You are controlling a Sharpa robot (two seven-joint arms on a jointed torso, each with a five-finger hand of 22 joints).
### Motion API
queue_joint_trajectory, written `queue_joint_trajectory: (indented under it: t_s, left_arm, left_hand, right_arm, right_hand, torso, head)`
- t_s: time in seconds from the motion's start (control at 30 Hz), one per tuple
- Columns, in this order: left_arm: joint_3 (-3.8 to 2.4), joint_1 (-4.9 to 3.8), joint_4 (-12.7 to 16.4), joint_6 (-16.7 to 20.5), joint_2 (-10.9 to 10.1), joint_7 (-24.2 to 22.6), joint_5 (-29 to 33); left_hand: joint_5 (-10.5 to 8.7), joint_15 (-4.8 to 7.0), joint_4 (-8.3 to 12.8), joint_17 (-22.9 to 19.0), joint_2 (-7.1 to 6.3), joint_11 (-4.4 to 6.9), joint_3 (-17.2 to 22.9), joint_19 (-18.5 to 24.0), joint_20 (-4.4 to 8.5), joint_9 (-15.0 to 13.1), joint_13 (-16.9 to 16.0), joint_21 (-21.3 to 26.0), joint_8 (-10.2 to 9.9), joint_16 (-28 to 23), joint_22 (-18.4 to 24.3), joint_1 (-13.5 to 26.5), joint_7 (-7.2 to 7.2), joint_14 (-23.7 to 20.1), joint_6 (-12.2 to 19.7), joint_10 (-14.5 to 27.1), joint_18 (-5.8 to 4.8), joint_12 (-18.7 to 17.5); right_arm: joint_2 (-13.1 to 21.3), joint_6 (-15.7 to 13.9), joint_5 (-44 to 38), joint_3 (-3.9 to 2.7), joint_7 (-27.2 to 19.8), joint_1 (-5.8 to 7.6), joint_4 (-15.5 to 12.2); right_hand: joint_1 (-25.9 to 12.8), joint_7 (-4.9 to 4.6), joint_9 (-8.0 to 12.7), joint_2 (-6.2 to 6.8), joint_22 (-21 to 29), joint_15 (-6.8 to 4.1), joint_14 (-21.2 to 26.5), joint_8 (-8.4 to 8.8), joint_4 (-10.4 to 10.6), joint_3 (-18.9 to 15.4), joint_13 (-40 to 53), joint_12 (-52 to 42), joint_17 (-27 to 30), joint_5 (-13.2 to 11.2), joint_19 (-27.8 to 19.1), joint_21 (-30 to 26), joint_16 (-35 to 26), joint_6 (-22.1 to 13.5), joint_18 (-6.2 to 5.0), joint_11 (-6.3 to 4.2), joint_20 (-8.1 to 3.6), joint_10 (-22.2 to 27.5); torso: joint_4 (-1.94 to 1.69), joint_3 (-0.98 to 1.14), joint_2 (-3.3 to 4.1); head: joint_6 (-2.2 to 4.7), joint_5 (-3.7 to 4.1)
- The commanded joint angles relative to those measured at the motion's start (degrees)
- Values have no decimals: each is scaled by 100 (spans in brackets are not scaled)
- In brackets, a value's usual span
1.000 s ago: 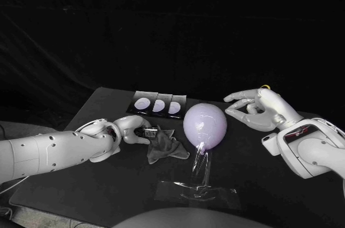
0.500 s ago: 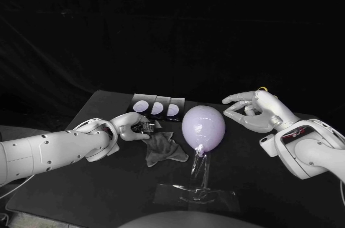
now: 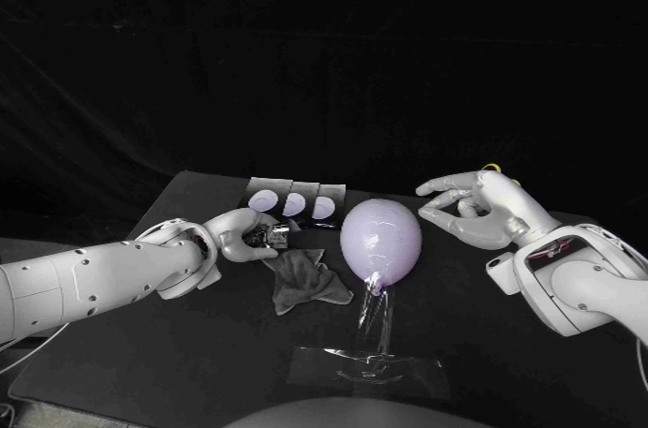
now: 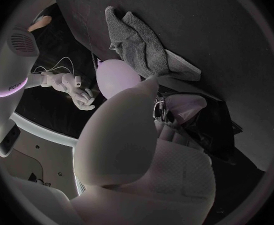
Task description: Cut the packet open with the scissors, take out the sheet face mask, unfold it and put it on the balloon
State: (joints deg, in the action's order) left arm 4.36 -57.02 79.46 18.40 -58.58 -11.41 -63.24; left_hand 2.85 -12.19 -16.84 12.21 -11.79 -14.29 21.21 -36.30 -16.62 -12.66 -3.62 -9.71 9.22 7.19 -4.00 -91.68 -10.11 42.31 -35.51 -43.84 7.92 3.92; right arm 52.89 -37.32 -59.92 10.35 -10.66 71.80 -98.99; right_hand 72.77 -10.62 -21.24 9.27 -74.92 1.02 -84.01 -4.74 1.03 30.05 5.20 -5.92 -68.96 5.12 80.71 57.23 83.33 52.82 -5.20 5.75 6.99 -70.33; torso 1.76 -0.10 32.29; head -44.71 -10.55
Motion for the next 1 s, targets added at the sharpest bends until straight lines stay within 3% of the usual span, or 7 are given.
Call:
queue_joint_trajectory:
  t_s: [0.03, 0.23, 0.37, 0.63, 0.83, 0.93, 1.0]
  left_arm:
    - [-7, -13, -14, -244, 21, -24, 179]
    - [-8, -15, -50, -303, 41, -43, 216]
    - [-8, -17, -72, -296, 50, -51, 224]
    - [-8, -21, -103, -259, 60, -51, 228]
    - [-8, -23, -112, -193, 67, -48, 189]
    - [-8, -24, -91, -163, 63, -27, 34]
    - [-8, -24, -53, -148, 56, 12, -113]
  left_hand:
    - [4, -19, -23, -22, -76, -11, -123, -20, -6, 36, 8, -24, -44, -48, 23, 316, -671, 3, 100, 84, -58, -28]
    - [48, -29, -46, -75, -463, -20, -2500, 80, -6, 125, 9, 31, -133, -111, 51, 632, -676, -42, 376, 188, -85, -28]
    - [57, -29, -51, -81, -485, -20, -2792, 78, -5, 132, 7, 34, -139, -118, 51, 631, -676, -38, 402, 183, -87, -25]
    - [32, -24, -41, -85, -226, -17, -2329, 49, -4, 104, -1, 36, -97, -125, 49, 347, -677, 18, 320, 115, -84, -5]
    - [-3, 8, 2, -52, 483, 12, -1313, -229, 0, -89, -20, -42, 167, -87, 19, -89, -658, 291, -323, -142, -39, 55]
    - [-2, 12, 2, -60, 398, 17, -1209, -225, -2, -100, -14, -36, 191, -94, 24, -145, -650, 308, -375, -157, -29, 48]
    - [10, 1, -23, -106, 77, 17, -1472, -30, -8, -123, -7, 35, 229, -148, 52, -22, -640, 151, -459, -122, -55, 23]
  right_arm:
    - [-7, 48, 2, -2, -35, -3, 0]
    - [-19, 62, 13, -2, -36, -4, 5]
    - [-22, 74, 23, -2, -35, -4, 6]
    - [-24, 94, 76, -2, -30, -4, 11]
    - [-26, 107, 94, -2, -25, -5, 15]
    - [-23, 111, 99, -2, -23, -5, 15]
    - [-21, 114, 101, -2, -22, -5, 13]
  right_hand:
    - [43, -11, 7, -10, -691, 17, -171, 26, 41, -1, 10, 21, 5, 20, -32, -8, 38, -13, -42, 13, -14, -42]
    - [43, -13, 8, -6, -693, 17, -171, 29, 54, 6, 11, 28, 7, 45, -33, -9, 36, -17, -42, 15, -15, -42]
    - [46, -13, 9, -6, -695, 16, -172, 30, 59, 11, 12, 31, 2, 59, -32, -5, 37, -18, -41, 14, -15, -43]
    - [49, -13, 10, -5, -697, 16, -170, 32, 64, 16, 13, 34, 8, 73, -31, -1, 35, -19, -40, 14, -16, -44]
    - [49, -13, 10, -5, -697, 16, -170, 32, 64, 16, 13, 34, 8, 73, -31, -1, 35, -19, -40, 14, -16, -44]
    - [49, -13, 10, -5, -697, 16, -170, 32, 64, 16, 13, 34, 8, 73, -31, -1, 35, -19, -40, 14, -16, -44]
    - [50, -14, 10, -6, -698, 16, -170, 32, 69, 19, 15, 35, 10, 81, -31, -1, 34, -19, -40, 14, -16, -46]
  torso:
    - [0, -4, -1]
    - [0, -4, 3]
    - [0, -4, 2]
    - [-1, -2, 2]
    - [1, -3, 0]
    - [-1, -3, 1]
    - [-2, -3, 1]
  head:
    - [2, 3]
    - [4, 2]
    - [-3, 7]
    - [2, 8]
    - [1, 1]
    - [-5, 2]
    - [-13, 0]
